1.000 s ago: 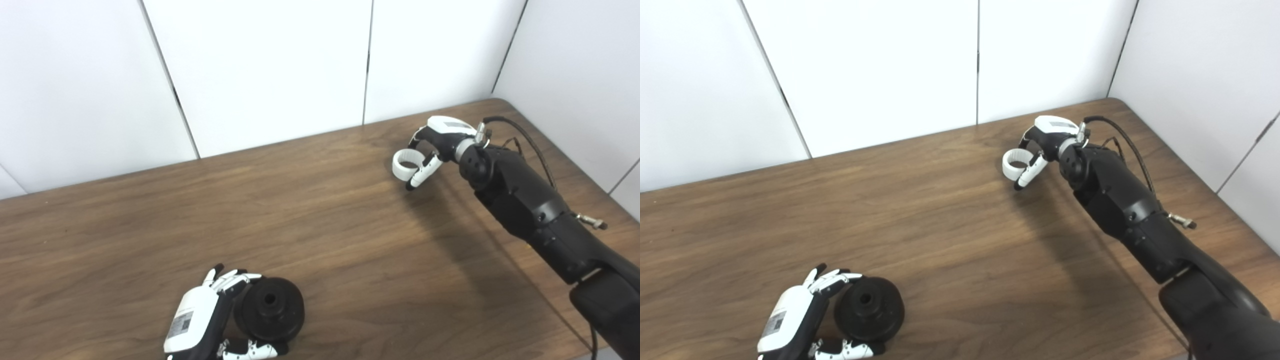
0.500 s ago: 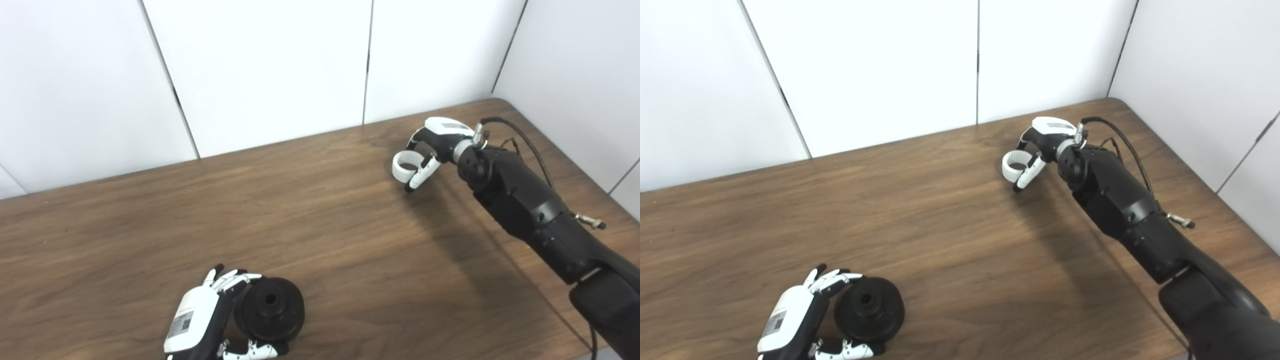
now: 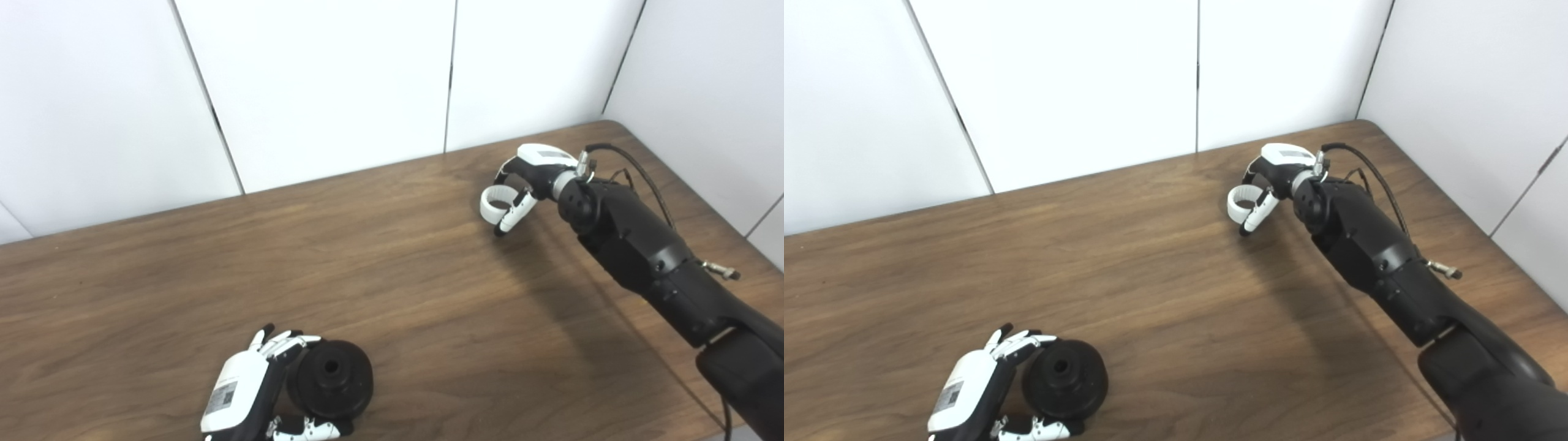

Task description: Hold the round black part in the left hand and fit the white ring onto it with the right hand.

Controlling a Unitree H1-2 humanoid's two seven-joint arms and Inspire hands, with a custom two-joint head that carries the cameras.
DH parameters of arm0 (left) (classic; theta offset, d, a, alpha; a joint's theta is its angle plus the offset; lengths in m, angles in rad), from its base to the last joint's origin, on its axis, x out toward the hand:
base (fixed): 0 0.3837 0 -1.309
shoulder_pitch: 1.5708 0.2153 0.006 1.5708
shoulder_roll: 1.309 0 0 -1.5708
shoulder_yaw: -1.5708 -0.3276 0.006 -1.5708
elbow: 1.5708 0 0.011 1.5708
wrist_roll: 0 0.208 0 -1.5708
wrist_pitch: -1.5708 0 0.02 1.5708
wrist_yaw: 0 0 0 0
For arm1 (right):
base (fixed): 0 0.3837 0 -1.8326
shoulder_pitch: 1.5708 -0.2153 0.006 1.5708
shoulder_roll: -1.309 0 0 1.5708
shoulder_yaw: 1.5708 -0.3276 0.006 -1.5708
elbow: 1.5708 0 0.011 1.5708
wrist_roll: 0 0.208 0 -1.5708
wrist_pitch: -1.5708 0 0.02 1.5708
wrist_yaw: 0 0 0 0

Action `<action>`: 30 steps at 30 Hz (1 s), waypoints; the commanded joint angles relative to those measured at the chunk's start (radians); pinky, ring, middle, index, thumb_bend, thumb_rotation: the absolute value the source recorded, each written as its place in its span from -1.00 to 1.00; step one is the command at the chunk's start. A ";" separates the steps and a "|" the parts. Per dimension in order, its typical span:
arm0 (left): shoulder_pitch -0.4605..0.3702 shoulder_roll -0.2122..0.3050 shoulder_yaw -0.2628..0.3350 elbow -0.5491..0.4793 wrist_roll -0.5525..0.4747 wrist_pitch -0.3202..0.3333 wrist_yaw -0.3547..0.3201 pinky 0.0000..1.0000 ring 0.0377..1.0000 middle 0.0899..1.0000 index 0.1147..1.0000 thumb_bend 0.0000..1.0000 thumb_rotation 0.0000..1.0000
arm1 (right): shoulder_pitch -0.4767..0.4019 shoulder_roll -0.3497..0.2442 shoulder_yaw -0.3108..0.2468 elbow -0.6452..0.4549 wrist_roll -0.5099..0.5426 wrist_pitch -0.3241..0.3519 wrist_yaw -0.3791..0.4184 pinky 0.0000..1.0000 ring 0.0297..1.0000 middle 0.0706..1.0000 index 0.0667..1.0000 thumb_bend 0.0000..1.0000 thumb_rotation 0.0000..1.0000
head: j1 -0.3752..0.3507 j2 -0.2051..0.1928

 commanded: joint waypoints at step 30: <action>0.004 -0.020 -0.023 -0.034 0.049 0.025 -0.030 1.00 0.70 0.49 -0.17 0.05 -0.90 | -0.009 -0.075 -0.025 -0.097 -0.009 -0.060 -0.020 0.89 0.92 0.66 -0.10 0.05 -0.73 | 0.037 0.021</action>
